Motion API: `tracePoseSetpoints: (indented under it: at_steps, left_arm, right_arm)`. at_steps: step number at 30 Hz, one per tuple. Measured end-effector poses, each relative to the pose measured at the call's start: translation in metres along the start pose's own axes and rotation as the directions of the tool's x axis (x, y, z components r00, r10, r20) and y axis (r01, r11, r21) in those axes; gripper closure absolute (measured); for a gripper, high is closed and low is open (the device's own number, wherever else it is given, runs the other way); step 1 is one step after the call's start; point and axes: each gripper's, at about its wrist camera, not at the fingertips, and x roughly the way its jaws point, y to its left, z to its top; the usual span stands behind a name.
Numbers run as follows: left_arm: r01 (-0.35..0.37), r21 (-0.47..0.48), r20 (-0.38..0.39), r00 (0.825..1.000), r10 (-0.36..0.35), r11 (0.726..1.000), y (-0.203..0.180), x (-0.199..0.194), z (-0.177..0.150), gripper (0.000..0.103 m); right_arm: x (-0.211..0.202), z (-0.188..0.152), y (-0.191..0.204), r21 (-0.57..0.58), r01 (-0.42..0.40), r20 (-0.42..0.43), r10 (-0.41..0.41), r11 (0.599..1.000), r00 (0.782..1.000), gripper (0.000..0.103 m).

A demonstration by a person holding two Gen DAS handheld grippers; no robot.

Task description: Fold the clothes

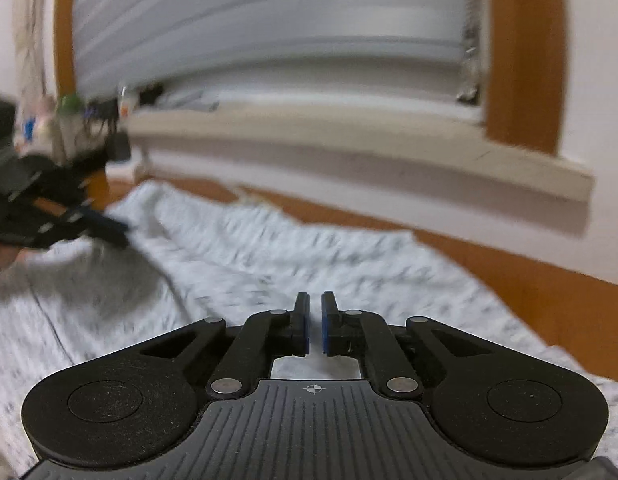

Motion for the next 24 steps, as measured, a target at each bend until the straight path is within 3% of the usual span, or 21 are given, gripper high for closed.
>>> tracePoseSetpoints:
  at_steps: [3,4,8,13,17,20,24]
  left_arm:
    - [0.008,0.035,-0.07,0.998,-0.005,0.999,-0.009,-0.002,-0.012,0.102]
    - [0.005,0.044,-0.09,0.996,-0.001,0.999,-0.011,-0.001,-0.016,0.097]
    - [-0.052,-0.002,-0.072,0.996,0.051,0.999,0.012,-0.002,-0.012,0.072]
    - [-0.122,-0.061,-0.056,0.991,0.119,0.991,0.041,-0.003,-0.009,0.061]
    - [-0.22,-0.127,-0.115,0.972,0.206,0.967,0.079,0.006,-0.021,0.061]
    - [-0.286,-0.165,-0.166,0.951,0.26,0.944,0.101,0.0,-0.039,0.061]
    - [-0.349,-0.214,-0.163,0.934,0.319,0.912,0.118,-0.025,-0.059,0.057]
  right_arm:
    - [-0.011,0.0,-0.011,0.023,0.039,0.016,-0.04,0.999,0.999,0.095]
    - [-0.014,-0.001,-0.016,0.035,0.052,0.015,-0.052,0.998,0.999,0.093]
    - [-0.013,-0.01,-0.036,0.064,0.135,-0.051,-0.132,0.989,0.99,0.071]
    - [-0.013,-0.027,-0.054,0.051,0.253,-0.115,-0.246,0.966,0.962,0.069]
    - [-0.019,-0.043,-0.068,0.05,0.333,-0.131,-0.324,0.942,0.937,0.068]
    - [-0.024,-0.05,-0.077,0.1,0.304,-0.113,-0.292,0.948,0.95,0.068]
    - [-0.027,-0.052,-0.08,0.113,0.291,-0.112,-0.279,0.95,0.954,0.065]
